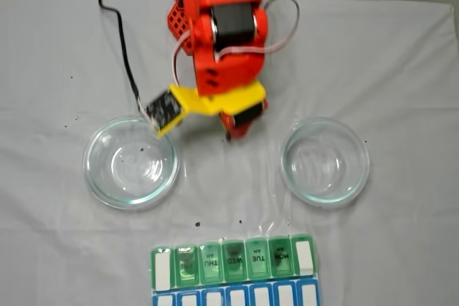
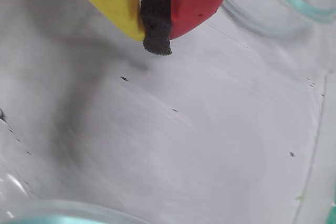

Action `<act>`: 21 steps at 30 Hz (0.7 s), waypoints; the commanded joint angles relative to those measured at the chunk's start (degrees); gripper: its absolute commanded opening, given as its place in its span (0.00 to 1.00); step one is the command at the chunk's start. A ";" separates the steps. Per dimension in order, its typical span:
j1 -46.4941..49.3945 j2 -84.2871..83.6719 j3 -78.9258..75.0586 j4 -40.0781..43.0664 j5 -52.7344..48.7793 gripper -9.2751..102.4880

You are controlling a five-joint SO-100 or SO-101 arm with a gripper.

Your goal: Sort medicines into box.

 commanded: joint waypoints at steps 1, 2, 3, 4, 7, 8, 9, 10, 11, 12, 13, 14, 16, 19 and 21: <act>-1.23 8.53 1.76 5.10 -0.18 0.08; -1.05 8.53 2.46 5.27 0.26 0.08; -1.32 8.53 3.43 5.80 -0.44 0.08; -1.41 8.53 4.75 5.71 -0.79 0.08; 0.62 8.53 7.12 5.36 -0.88 0.08; 0.97 8.53 7.12 5.36 -0.79 0.08; 1.23 8.53 7.12 5.36 -0.70 0.08; 1.58 8.53 7.12 5.36 -0.44 0.08; 1.76 8.53 7.12 5.36 -0.44 0.08; 2.02 8.53 7.12 5.27 -0.79 0.08; 2.11 8.53 7.12 5.27 -0.79 0.08; 2.11 8.53 7.12 5.27 -0.79 0.08; 2.11 8.53 7.12 5.27 -0.79 0.08; 2.11 8.53 7.12 5.27 -0.88 0.08; 2.11 8.53 7.12 5.27 -0.88 0.08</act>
